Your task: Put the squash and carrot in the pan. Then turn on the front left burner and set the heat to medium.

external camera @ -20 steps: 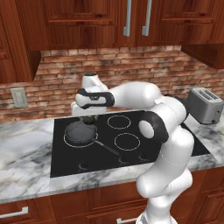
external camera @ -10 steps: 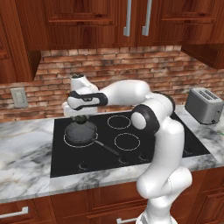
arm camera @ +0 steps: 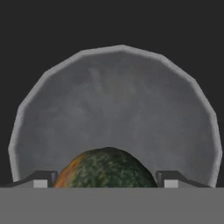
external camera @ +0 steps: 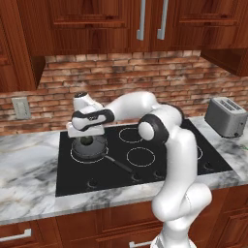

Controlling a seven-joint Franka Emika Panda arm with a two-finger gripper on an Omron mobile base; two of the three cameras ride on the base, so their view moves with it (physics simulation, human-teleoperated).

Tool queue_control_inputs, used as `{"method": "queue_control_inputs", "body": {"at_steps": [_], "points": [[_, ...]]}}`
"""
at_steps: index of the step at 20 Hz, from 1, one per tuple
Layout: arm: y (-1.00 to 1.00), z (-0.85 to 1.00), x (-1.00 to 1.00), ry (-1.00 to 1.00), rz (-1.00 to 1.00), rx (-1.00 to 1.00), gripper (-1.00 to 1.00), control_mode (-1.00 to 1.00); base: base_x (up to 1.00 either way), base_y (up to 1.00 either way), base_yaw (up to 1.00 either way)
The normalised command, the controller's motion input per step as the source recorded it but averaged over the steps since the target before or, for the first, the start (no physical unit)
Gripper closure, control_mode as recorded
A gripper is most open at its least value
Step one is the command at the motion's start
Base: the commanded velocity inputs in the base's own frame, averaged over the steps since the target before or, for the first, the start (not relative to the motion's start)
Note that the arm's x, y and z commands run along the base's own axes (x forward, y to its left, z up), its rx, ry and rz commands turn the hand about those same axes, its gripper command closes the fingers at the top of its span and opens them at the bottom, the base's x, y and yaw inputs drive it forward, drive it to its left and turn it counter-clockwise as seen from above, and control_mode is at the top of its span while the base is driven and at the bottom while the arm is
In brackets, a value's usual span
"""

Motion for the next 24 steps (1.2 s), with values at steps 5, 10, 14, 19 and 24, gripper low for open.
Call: {"method": "queue_control_inputs", "body": {"at_steps": [5,10,14,19,24], "points": [[0.00,-0.44,0.00,0.00,-0.09,0.00,1.00,-1.00,0.00,0.00,0.00],[0.00,-0.32,0.00,0.00,-0.08,0.00,1.00,-1.00,0.00,0.00,0.00],[-0.02,-0.02,0.00,0.00,-0.04,0.00,1.00,-1.00,0.00,0.00,0.00],[0.00,0.00,0.00,0.00,0.00,0.00,-1.00,-1.00,0.00,0.00,0.00],[0.00,0.00,0.00,0.00,0.00,0.00,-1.00,-1.00,0.00,0.00,0.00]]}}
